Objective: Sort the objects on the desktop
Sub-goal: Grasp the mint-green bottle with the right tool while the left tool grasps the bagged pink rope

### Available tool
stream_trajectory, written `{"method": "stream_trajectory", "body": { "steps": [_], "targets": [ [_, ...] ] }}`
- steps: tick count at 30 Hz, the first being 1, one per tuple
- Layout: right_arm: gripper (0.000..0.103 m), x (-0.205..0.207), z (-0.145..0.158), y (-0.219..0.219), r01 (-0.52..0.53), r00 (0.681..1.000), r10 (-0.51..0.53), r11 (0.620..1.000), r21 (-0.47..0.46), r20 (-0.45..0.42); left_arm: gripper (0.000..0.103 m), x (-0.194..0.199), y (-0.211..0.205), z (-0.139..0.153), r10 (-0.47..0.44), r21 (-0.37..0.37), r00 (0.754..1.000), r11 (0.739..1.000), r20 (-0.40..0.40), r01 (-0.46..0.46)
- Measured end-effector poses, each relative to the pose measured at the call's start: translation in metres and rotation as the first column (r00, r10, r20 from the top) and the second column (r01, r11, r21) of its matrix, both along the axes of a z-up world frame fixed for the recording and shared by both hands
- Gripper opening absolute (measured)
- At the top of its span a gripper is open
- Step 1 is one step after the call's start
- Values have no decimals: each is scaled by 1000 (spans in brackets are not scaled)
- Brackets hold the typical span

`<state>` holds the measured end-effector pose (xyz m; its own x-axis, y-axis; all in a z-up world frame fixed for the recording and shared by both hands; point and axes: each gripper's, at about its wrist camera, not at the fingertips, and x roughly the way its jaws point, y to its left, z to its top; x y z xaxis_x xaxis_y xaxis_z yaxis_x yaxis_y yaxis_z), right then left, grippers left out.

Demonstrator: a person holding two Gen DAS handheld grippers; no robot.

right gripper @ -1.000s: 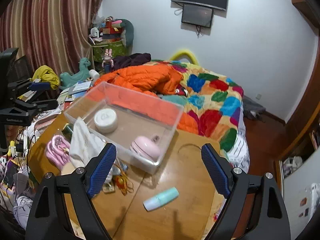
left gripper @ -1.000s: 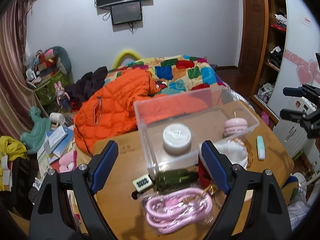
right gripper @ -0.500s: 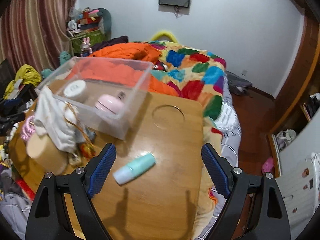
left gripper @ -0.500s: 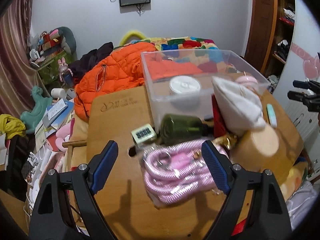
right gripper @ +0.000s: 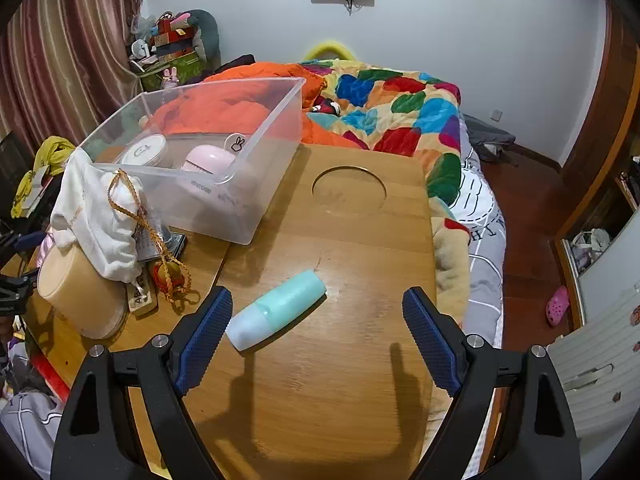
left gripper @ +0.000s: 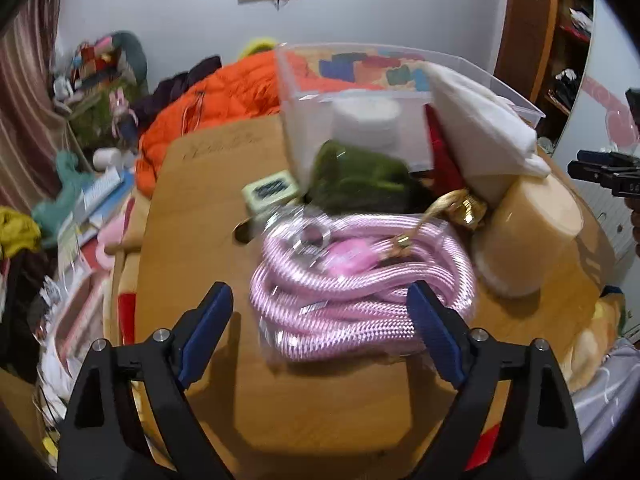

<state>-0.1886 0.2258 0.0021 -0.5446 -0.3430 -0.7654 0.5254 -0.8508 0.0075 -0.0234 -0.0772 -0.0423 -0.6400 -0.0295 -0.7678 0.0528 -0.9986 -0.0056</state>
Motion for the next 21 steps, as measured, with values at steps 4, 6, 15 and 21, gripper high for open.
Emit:
{"method": "stream_trajectory", "body": {
  "steps": [4, 6, 15, 21],
  "targets": [
    [85, -1, -4, -3, -3, 1000, 4, 1000, -12, 17, 92, 12, -19, -1, 17, 23, 999, 1000, 35, -18],
    [85, 0, -6, -4, -5, 1000, 6, 1000, -12, 21, 92, 20, -25, 0, 31, 2, 999, 1000, 42, -31],
    [85, 0, -13, -3, -2, 999, 2, 1000, -15, 39, 91, 24, -29, 5, 18, -6, 997, 1000, 68, -18],
    [85, 1, -16, 0, 0, 999, 1, 1000, -12, 49, 91, 1, -20, 2, -19, 116, 996, 993, 92, 8]
  ]
}}
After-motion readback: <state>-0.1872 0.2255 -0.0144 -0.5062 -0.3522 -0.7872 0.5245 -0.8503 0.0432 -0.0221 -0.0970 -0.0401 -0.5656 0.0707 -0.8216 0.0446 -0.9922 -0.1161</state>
